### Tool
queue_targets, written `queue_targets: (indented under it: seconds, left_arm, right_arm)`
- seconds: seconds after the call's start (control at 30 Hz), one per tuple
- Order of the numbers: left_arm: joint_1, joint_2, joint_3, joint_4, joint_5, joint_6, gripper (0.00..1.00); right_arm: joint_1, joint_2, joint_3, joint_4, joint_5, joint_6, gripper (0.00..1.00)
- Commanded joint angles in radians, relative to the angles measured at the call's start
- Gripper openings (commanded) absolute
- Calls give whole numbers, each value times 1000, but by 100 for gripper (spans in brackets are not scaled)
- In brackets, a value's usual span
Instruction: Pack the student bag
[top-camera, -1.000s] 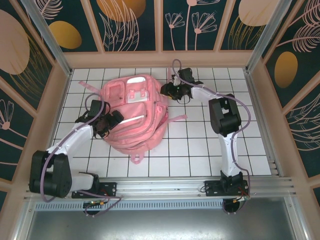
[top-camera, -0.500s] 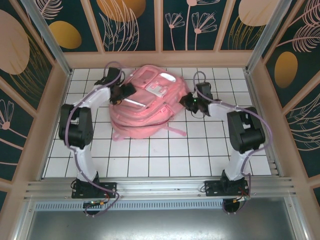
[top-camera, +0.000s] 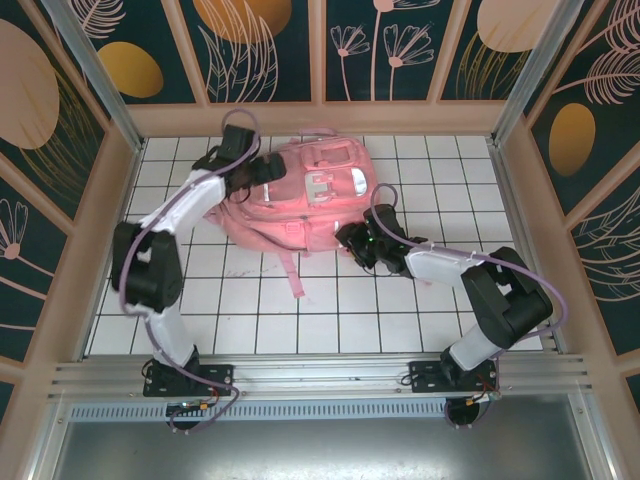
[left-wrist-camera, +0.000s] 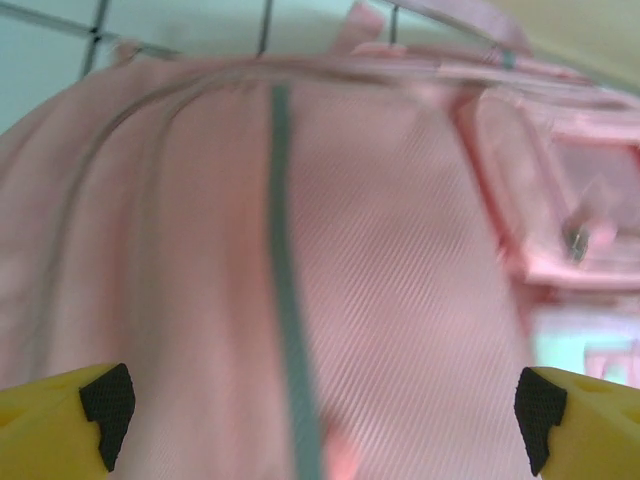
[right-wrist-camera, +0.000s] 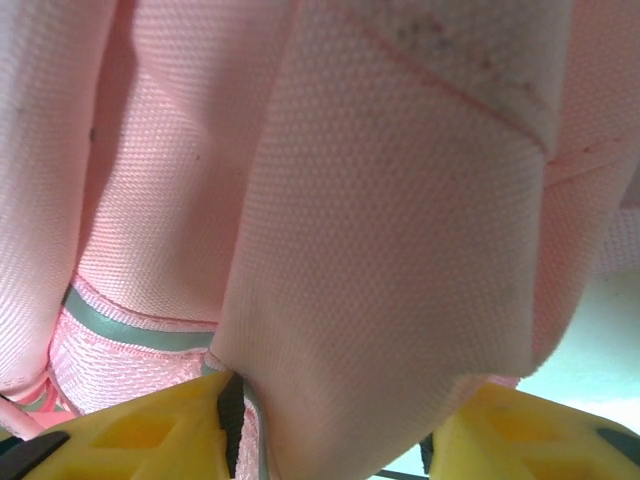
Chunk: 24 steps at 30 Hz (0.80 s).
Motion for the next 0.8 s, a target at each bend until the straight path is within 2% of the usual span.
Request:
queue_targets:
  seconds: [0.0, 0.1, 0.2, 0.3, 0.43, 0.5, 0.63, 0.77]
  left_arm:
    - [1, -230, -248, 184, 79, -17, 98]
    - [-17, -397, -550, 443, 296, -96, 95]
    - [-72, -525, -786, 712, 354, -199, 90]
    - [-157, -572, -927, 866, 333, -226, 89]
    - [-217, -513, -1045, 1078, 314, -233, 88]
    - [-223, -458, -1108, 1244, 339, -263, 87]
    - [-261, -371, -1147, 1401, 346, -243, 83]
    - [-268, -262, -1148, 1552, 423, -304, 79]
  right_arm:
    - [-4, -6, 70, -8, 21, -72, 53]
    - [-2, -24, 116, -85, 31, -205, 56]
    - [-8, -57, 138, -130, 32, -308, 60]
    - [-8, -86, 169, -171, 17, -391, 65]
    - [-23, -95, 207, -226, -10, -429, 66]
    - [-35, -107, 203, -216, -37, -419, 65]
    - [-42, -115, 203, -219, -70, -409, 65]
    - [-85, -123, 187, -220, -92, -395, 64]
